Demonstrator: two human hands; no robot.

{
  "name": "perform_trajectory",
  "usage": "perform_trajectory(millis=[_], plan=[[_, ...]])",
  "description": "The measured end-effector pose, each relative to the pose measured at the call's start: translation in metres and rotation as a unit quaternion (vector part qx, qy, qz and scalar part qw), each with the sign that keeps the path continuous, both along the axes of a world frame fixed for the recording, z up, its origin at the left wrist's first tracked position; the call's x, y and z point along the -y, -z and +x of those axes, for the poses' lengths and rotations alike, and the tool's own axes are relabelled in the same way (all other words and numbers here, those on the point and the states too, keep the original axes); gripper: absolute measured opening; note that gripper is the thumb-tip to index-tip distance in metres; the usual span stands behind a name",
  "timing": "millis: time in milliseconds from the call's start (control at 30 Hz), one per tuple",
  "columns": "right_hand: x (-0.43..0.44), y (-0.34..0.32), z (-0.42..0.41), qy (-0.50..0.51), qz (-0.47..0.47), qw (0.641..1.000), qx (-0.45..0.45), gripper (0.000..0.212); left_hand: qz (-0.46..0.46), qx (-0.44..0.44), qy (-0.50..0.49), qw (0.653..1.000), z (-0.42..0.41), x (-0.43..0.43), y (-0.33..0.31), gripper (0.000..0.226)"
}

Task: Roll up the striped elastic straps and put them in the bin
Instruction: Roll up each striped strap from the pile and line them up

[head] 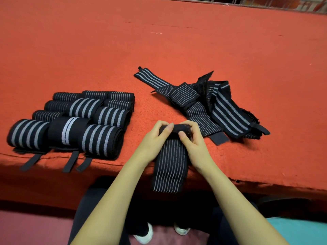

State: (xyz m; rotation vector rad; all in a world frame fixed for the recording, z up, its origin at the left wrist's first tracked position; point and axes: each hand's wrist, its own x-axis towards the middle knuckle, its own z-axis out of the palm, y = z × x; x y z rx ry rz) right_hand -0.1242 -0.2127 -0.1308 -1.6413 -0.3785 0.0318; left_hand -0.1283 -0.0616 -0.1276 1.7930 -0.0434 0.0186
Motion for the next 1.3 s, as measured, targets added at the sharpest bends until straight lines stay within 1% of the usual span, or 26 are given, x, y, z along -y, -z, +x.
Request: perform_trajectory(millis=[67,133,200,267,300,367,433,467,533,600,667,733,833,900,1000,1100,1133,1233,1300], plan=[[0.0,-0.001,0.0,0.009,0.016,1.0,-0.001,0.022,0.006,-0.007,0.004,1.0,0.0,0.001,0.001,0.026],[-0.001,-0.001,0.0,0.011,0.021,1.0,-0.007,0.023,-0.013,0.016,0.008,1.0,-0.002,0.0,0.004,0.026],[-0.003,0.0,0.001,0.009,0.013,1.0,-0.021,0.018,-0.02,0.045,0.018,0.999,-0.005,-0.001,0.006,0.02],[-0.005,0.001,0.003,0.006,-0.006,1.0,-0.026,0.012,-0.033,0.053,0.034,0.997,-0.006,-0.002,0.006,0.008],[-0.005,0.002,0.003,0.006,-0.012,0.999,-0.03,0.013,-0.039,0.054,0.041,0.997,-0.007,-0.003,0.006,0.006],[-0.006,0.002,0.004,0.005,-0.005,0.999,-0.049,0.021,-0.058,0.059,0.042,0.996,-0.007,-0.005,0.006,0.016],[-0.005,0.001,0.002,-0.001,0.017,0.998,-0.066,0.022,-0.088,0.063,0.04,0.993,-0.006,-0.006,0.007,0.02],[-0.004,0.001,0.001,-0.004,0.02,0.998,-0.061,0.02,-0.097,0.065,0.038,0.992,-0.006,-0.005,0.006,0.021],[-0.001,0.002,0.001,-0.007,-0.005,1.0,-0.03,0.019,-0.1,0.057,0.036,0.993,-0.005,-0.003,0.004,0.015],[0.001,0.002,0.001,-0.007,-0.024,1.0,-0.004,0.022,-0.083,0.051,0.033,0.995,-0.003,-0.002,0.002,0.016],[0.001,0.002,0.0,-0.01,-0.02,1.0,-0.001,0.025,-0.068,0.052,0.031,0.996,-0.003,-0.002,0.001,0.016],[0.0,0.0,-0.002,-0.011,-0.002,1.0,-0.014,0.027,-0.084,0.057,0.026,0.995,-0.004,-0.003,0.002,0.01],[-0.004,-0.005,-0.003,0.009,0.035,0.997,-0.069,0.025,-0.109,0.072,0.039,0.991,-0.006,-0.006,0.004,0.012],[-0.004,-0.004,-0.002,0.023,0.012,0.996,-0.081,0.018,-0.102,0.078,0.051,0.99,-0.007,-0.008,0.005,0.017],[-0.004,-0.001,-0.001,0.029,-0.048,0.997,-0.056,0.013,-0.101,0.067,0.058,0.991,-0.008,-0.007,0.005,0.021],[-0.003,0.001,-0.002,0.037,-0.067,0.997,-0.018,0.017,-0.121,0.024,0.041,0.991,-0.007,-0.003,0.001,0.02],[-0.002,0.002,-0.002,0.036,-0.07,0.997,-0.012,0.019,-0.115,0.006,0.03,0.993,-0.006,-0.002,-0.001,0.021],[-0.003,-0.001,-0.005,0.035,-0.052,0.998,-0.016,0.029,-0.08,-0.01,0.017,0.997,-0.005,0.0,-0.004,0.029],[-0.003,-0.003,-0.006,0.029,-0.026,0.998,-0.041,0.027,-0.089,0.006,0.018,0.996,-0.007,0.0,-0.001,0.027]])
